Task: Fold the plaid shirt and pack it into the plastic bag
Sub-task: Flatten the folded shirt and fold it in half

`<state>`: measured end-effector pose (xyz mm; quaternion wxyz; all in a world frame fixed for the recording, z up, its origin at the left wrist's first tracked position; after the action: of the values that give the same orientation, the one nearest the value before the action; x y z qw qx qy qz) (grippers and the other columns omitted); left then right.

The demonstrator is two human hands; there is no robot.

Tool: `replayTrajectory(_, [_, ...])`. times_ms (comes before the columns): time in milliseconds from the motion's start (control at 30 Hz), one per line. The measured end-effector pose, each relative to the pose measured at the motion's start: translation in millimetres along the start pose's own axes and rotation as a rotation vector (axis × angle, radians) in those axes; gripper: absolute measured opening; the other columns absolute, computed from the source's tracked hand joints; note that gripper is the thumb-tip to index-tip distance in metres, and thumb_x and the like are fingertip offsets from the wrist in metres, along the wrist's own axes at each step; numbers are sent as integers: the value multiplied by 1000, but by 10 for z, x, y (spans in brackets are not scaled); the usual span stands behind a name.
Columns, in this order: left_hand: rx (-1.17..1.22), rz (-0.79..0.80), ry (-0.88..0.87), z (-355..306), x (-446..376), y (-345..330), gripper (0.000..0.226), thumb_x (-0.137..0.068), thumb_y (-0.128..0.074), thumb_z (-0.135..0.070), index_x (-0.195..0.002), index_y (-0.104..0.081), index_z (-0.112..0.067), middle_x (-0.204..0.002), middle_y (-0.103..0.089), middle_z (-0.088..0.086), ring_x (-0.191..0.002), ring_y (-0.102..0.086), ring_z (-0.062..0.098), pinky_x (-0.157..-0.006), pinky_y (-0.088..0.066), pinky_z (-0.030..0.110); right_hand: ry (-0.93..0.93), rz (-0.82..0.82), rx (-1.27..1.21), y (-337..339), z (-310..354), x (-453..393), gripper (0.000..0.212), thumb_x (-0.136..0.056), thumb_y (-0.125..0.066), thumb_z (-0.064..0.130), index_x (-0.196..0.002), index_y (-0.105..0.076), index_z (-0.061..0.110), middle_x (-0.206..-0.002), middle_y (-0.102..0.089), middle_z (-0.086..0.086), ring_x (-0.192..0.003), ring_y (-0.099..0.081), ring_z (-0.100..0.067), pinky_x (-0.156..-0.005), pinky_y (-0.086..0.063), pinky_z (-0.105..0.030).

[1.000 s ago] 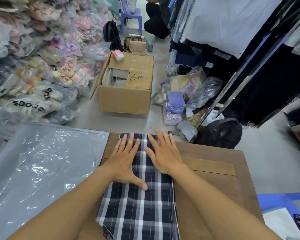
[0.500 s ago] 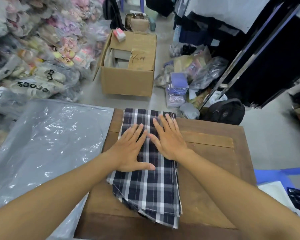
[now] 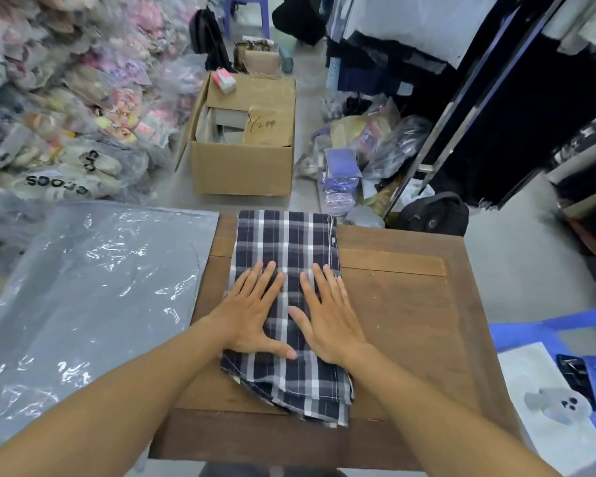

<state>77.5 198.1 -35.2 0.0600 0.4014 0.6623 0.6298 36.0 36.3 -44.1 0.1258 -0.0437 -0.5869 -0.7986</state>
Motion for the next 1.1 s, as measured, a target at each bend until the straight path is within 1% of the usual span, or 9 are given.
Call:
replayTrajectory(100, [151, -212, 53, 90, -169, 390, 88, -86, -32, -80, -149, -35, -19, -158, -29, 6, -146, -20, 26, -119, -20, 43, -181, -232, -272, 177, -57, 145, 58, -101, -41, 51, -150, -39, 18, -160, -26, -5, -149, -15, -24, -123, -19, -47])
replayTrajectory(167, [198, -376, 118, 203, -367, 670, 58, -97, -40, -58, -137, -49, -16, -142, -47, 5, -133, -37, 25, -110, -32, 42, -342, -337, -380, 231, -132, 286, 44, -95, -57, 42, -132, -49, 19, -135, -42, 0, -126, -34, -18, -110, -38, -46])
replayTrajectory(300, [250, -401, 221, 388, -910, 1013, 46, -103, -41, -35, -142, -44, -10, -149, -44, 10, -137, -37, 31, -111, -32, 47, -529, -170, -551, 209, -273, 440, 51, -93, -63, 41, -133, -41, 18, -130, -44, 2, -118, -42, -13, -105, -42, -34])
replayTrajectory(467, [234, -79, 267, 544, -1382, 979, 34, -104, -37, -27, -126, -54, -9, -135, -58, 17, -125, -50, 38, -101, -40, 47, -608, 51, -536, 244, -350, 475, 49, -92, -62, 50, -129, -50, 21, -102, -64, 7, -86, -60, -6, -66, -47, -24])
replayTrajectory(633, [298, -28, 241, 629, -1471, 993, 26, -102, -44, -32, -101, -62, -13, -106, -62, 13, -108, -56, 36, -89, -45, 43, -644, 130, -608, 248, -404, 411, 37, -90, -71, 40, -119, -53, 25, -90, -70, 4, -89, -68, -13, -88, -57, -38])
replayTrajectory(800, [298, -217, 217, 647, -1361, 970, 19, -97, -56, -18, -80, -64, -13, -99, -58, 12, -99, -58, 36, -82, -49, 44, -620, 190, -583, 328, -538, 325, 45, -90, -71, 33, -129, -54, 19, -98, -65, 5, -74, -60, -8, -77, -55, -30])
replayTrajectory(900, [243, -275, 313, 591, -1139, 972, 18, -94, -53, -12, -79, -62, -12, -98, -61, 11, -86, -57, 30, -67, -44, 38, -596, 226, -536, 537, -697, 251, 38, -90, -69, 27, -126, -55, 22, -114, -66, 4, -91, -65, -11, -88, -54, -33])
replayTrajectory(1000, [345, -195, 442, 507, -879, 859, 17, -92, -51, -13, -82, -63, -7, -92, -65, 12, -82, -58, 29, -65, -43, 37, -549, 265, -393, 787, -939, 104, 21, -88, -69, 22, -108, -62, 25, -113, -69, -1, -99, -67, -23, -96, -54, -43])
replayTrajectory(1100, [598, -47, 498, 255, -585, 652, 15, -90, -61, -12, -77, -58, -6, -80, -61, 10, -80, -59, 28, -65, -44, 35, -490, 329, -114, 1049, -1128, -28, 31, -93, -63, 20, -123, -63, 17, -125, -66, -8, -106, -62, -29, -89, -51, -36])
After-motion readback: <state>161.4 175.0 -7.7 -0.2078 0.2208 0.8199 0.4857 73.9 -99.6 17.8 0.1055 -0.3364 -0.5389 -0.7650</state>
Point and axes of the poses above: each hand's wrist, its own x-axis away from the middle knuckle, its own y-axis out of the back of the hand, z = x × y, the point moved 4 cm from there along -x, towards the middle knuckle
